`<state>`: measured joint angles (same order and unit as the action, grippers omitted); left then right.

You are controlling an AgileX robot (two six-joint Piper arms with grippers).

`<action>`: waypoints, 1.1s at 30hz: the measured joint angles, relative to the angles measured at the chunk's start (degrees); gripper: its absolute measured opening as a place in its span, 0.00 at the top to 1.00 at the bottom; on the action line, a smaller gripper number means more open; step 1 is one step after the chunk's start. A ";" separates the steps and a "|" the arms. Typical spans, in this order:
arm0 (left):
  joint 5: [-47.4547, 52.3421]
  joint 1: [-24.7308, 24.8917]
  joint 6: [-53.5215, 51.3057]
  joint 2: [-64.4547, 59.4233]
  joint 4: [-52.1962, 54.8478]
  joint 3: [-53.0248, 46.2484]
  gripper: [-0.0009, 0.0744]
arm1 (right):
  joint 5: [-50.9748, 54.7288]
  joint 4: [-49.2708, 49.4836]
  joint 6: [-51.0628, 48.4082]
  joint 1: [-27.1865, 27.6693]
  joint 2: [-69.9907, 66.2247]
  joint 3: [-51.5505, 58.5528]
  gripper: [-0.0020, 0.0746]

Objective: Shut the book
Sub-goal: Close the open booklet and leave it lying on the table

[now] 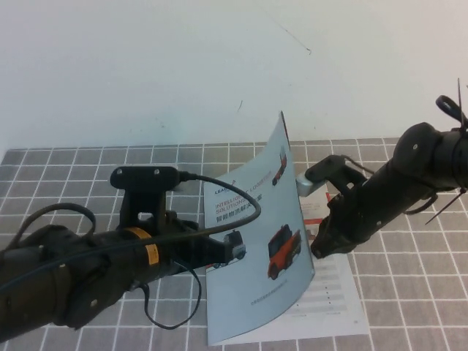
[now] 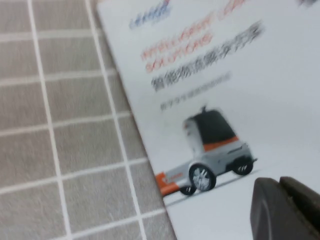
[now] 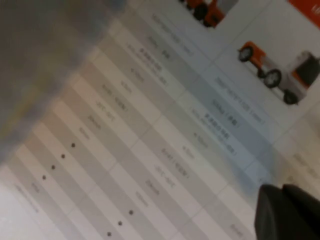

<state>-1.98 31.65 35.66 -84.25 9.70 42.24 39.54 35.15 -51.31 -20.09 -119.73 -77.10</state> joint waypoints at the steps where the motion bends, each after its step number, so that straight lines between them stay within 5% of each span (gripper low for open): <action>1: 0.00 0.00 0.00 0.76 0.42 0.00 0.99 | -0.36 -0.26 0.29 0.00 0.59 0.00 0.98; 15: 2.51 0.00 -0.43 9.93 6.80 -0.14 0.99 | -1.33 -5.30 0.65 1.99 18.75 0.00 0.98; 33: 26.71 0.00 -0.71 46.08 34.48 -2.38 0.99 | 0.66 -22.05 10.46 1.99 50.18 7.74 0.98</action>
<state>24.72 31.65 34.95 -38.17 44.18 39.86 40.20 13.10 -40.85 -18.10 -69.55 -69.36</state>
